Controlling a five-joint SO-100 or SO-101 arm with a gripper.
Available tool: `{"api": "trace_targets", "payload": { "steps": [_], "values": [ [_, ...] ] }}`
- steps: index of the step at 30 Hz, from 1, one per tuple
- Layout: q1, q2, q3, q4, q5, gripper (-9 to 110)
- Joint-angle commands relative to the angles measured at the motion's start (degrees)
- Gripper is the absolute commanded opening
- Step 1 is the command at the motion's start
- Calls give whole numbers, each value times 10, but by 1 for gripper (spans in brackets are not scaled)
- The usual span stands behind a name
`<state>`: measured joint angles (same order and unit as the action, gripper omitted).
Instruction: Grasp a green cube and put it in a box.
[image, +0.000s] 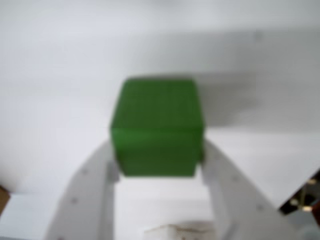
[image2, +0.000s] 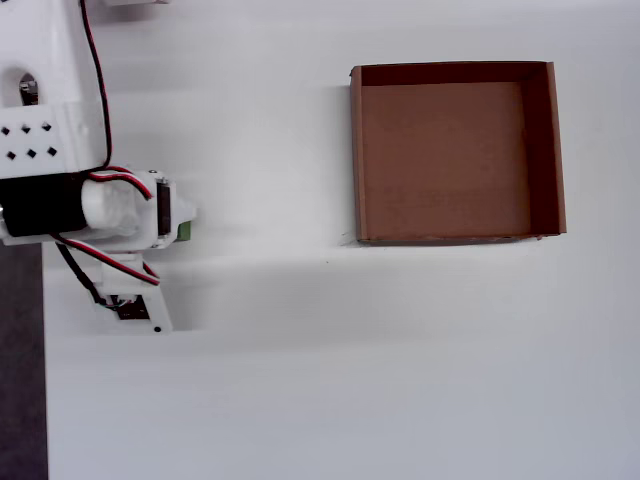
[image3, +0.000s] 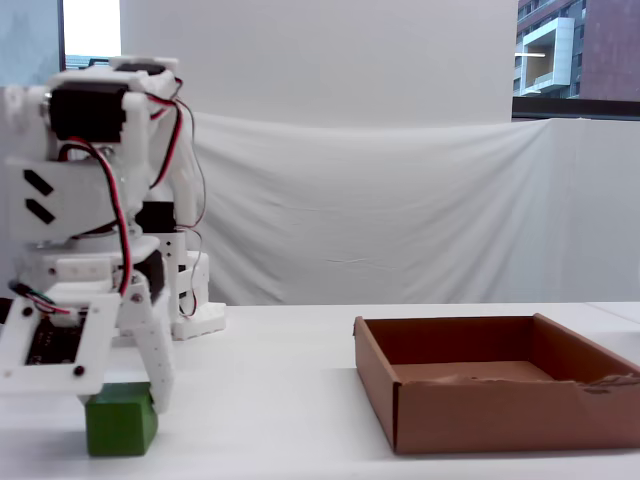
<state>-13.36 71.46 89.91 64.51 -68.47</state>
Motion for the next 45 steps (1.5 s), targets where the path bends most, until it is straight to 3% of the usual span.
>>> {"api": "trace_targets", "payload": {
  "steps": [1, 28, 45],
  "values": [
    [-5, 38, 3, 4, 4, 15],
    [-69, 238, 62, 70, 76, 15],
    [-165, 265, -25, 134, 121, 15]
  ]
}}
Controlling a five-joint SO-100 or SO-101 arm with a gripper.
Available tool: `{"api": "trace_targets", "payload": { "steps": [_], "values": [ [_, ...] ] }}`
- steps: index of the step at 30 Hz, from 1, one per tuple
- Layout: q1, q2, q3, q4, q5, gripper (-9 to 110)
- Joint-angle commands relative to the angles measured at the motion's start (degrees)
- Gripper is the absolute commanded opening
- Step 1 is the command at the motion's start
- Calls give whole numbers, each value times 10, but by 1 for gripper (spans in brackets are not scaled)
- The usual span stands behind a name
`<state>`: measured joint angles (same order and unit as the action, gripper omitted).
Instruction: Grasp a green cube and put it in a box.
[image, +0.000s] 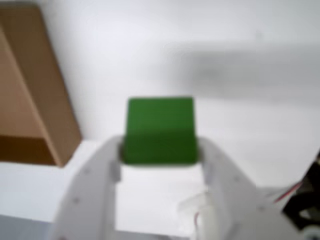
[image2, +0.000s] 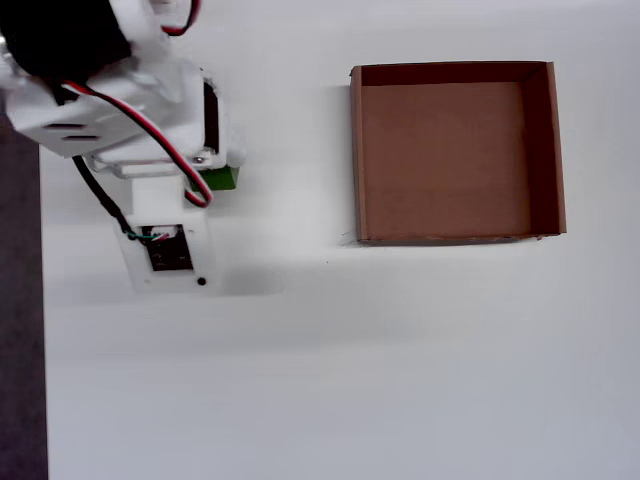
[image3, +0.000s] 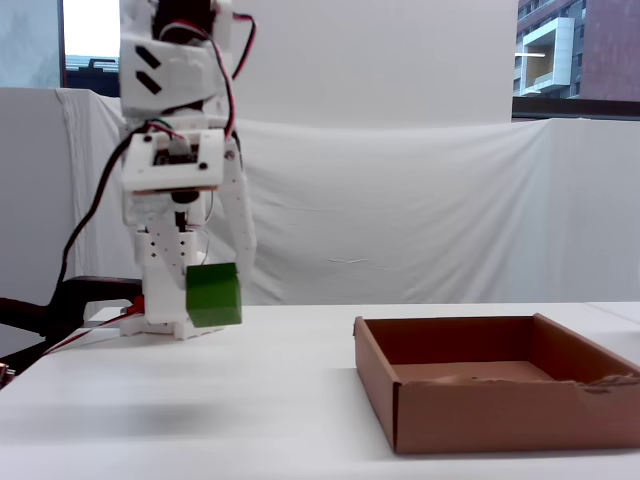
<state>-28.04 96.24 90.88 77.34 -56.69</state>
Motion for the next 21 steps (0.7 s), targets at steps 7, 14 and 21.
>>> {"api": "trace_targets", "payload": {
  "steps": [7, 14, 21],
  "values": [
    [-87, 0, -48, 35, 16, 15],
    [-151, -31, -91, 69, 33, 15],
    [-194, -84, -158, 91, 58, 15]
  ]
}}
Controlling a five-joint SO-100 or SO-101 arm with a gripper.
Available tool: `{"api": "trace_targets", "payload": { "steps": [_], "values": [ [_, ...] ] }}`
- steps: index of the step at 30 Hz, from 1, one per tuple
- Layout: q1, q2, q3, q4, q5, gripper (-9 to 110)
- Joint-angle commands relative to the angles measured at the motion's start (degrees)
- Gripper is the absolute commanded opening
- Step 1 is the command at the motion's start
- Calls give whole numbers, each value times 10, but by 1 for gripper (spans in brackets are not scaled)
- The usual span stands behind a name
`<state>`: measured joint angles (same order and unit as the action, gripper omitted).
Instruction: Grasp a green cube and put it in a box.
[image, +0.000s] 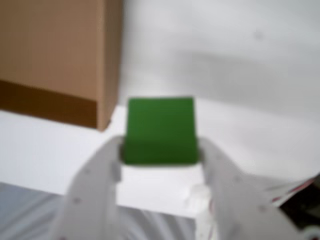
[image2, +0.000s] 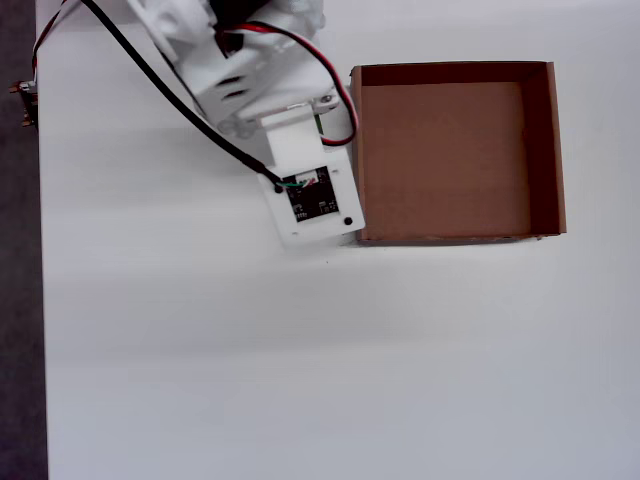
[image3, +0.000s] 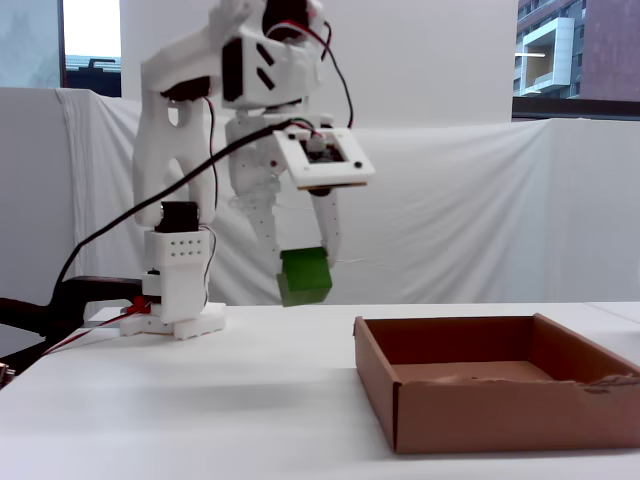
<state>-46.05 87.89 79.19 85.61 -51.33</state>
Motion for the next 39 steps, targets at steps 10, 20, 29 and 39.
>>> {"api": "trace_targets", "payload": {
  "steps": [10, 20, 29, 39],
  "values": [
    [-48, -107, -168, 41, 22, 15],
    [-90, -185, -238, 58, 28, 15],
    [-138, -192, -287, 84, 44, 15],
    [-158, -226, -294, 92, 54, 15]
  ]
}}
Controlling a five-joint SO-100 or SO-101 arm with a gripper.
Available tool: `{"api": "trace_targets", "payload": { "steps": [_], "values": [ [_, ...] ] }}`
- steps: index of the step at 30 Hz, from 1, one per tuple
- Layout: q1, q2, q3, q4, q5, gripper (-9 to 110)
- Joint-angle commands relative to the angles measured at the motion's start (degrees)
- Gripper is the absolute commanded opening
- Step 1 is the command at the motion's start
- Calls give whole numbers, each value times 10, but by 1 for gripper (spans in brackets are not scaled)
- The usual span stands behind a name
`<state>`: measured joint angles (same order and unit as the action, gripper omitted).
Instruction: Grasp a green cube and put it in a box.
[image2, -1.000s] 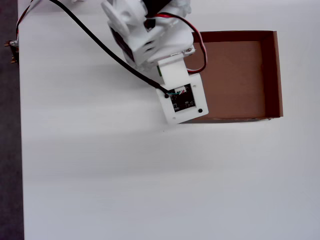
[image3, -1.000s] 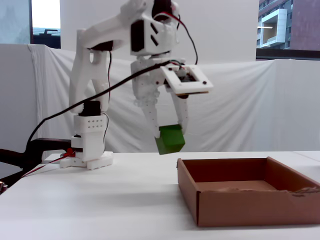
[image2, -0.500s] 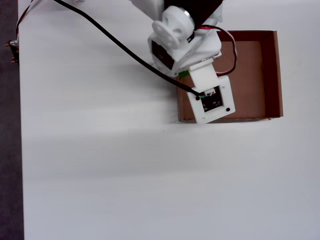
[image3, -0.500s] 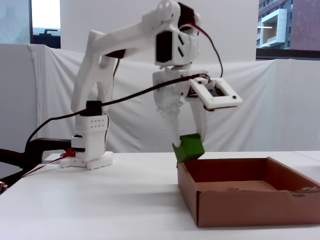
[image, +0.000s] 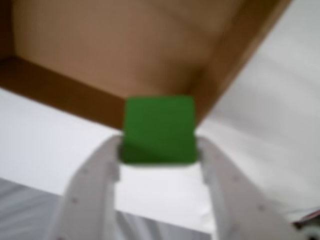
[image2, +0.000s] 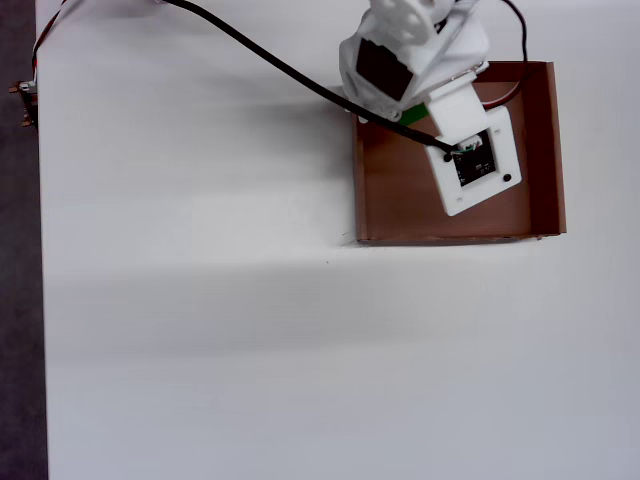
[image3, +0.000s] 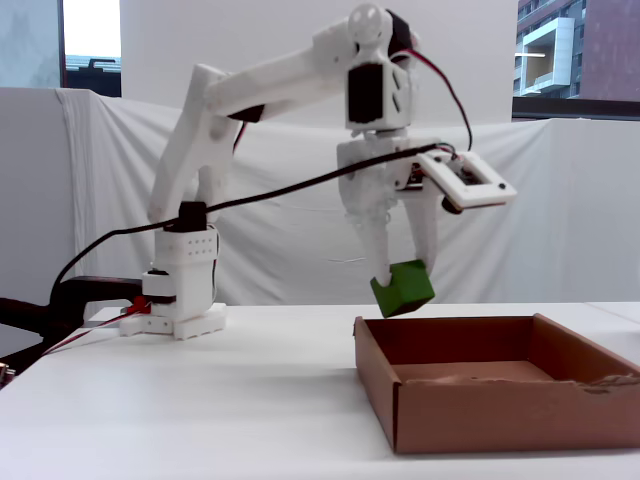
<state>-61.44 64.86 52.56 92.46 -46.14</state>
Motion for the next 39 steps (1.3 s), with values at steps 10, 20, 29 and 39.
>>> {"api": "trace_targets", "payload": {
  "steps": [10, 20, 29, 39],
  "values": [
    [-25, -16, -43, 24, 7, 15],
    [-31, -58, -59, 19, 8, 15],
    [-31, -83, -69, 18, 8, 15],
    [-30, -105, -75, 13, 8, 15]
  ]
}}
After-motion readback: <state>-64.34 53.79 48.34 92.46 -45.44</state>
